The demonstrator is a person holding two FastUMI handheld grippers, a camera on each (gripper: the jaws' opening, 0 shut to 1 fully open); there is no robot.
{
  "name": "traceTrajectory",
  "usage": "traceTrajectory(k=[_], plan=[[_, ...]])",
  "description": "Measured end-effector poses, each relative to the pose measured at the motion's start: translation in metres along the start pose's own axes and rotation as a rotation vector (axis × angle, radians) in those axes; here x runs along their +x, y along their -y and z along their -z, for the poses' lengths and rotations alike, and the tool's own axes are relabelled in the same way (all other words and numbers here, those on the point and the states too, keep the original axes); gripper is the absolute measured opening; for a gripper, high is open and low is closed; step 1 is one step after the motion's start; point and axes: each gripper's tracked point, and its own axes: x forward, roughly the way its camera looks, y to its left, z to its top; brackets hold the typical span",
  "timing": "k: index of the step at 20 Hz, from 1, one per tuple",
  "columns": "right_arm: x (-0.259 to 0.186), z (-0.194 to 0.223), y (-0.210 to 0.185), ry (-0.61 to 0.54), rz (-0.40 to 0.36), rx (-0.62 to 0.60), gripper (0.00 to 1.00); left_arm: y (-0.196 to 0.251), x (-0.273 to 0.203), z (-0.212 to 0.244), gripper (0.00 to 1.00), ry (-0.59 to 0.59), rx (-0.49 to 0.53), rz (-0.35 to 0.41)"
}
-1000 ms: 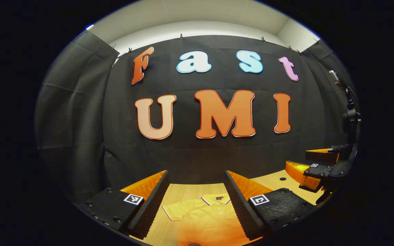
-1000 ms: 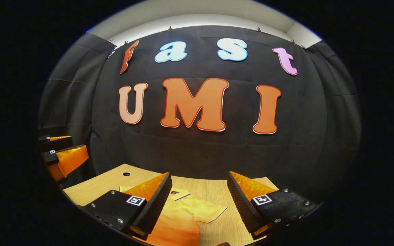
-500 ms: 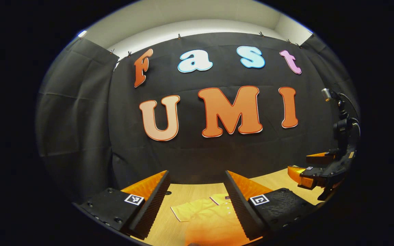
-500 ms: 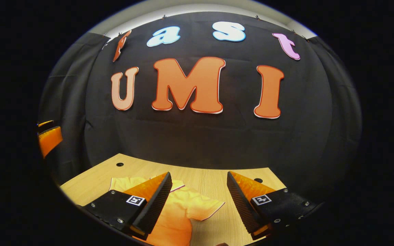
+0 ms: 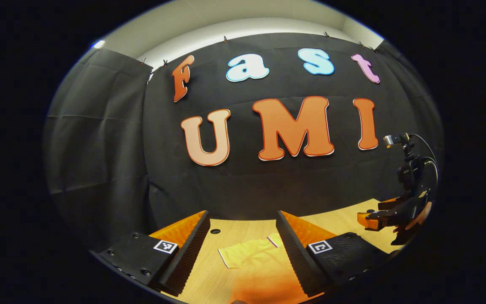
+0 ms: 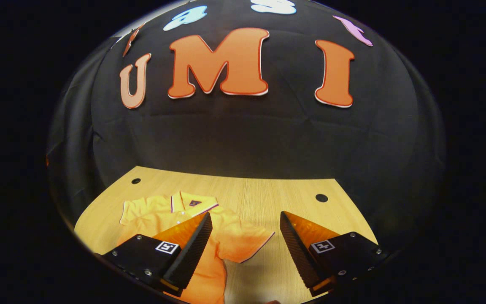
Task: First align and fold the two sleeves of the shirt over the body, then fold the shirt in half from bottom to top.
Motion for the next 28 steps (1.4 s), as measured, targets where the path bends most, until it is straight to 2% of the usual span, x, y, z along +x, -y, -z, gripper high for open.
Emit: traceTrajectory(k=[10,13,19,22,27,28], plan=[[0.056,0.057,0.014,-0.26,-0.037,-0.023,0.98,0.001,-0.014,0.02,0.99,-0.081,0.044,-0.103],[0.071,0.075,0.009,-0.347,-0.069,-0.015,0.97,0.003,-0.017,0.031,0.99,-0.11,0.045,-0.125],[0.101,0.109,0.019,-0.514,-0.067,-0.005,0.96,0.001,-0.018,0.04,0.99,-0.158,0.054,-0.162],[0.114,0.122,0.028,-0.6,-0.058,-0.002,0.9,-0.001,-0.016,0.046,0.99,-0.184,0.049,-0.18],[0.123,0.149,0.031,-0.784,-0.047,0.086,0.89,-0.003,-0.017,0.053,0.99,-0.209,0.046,-0.185],[0.124,0.152,0.028,-0.813,-0.052,0.113,0.85,-0.002,-0.016,0.053,0.99,-0.214,0.047,-0.183]])
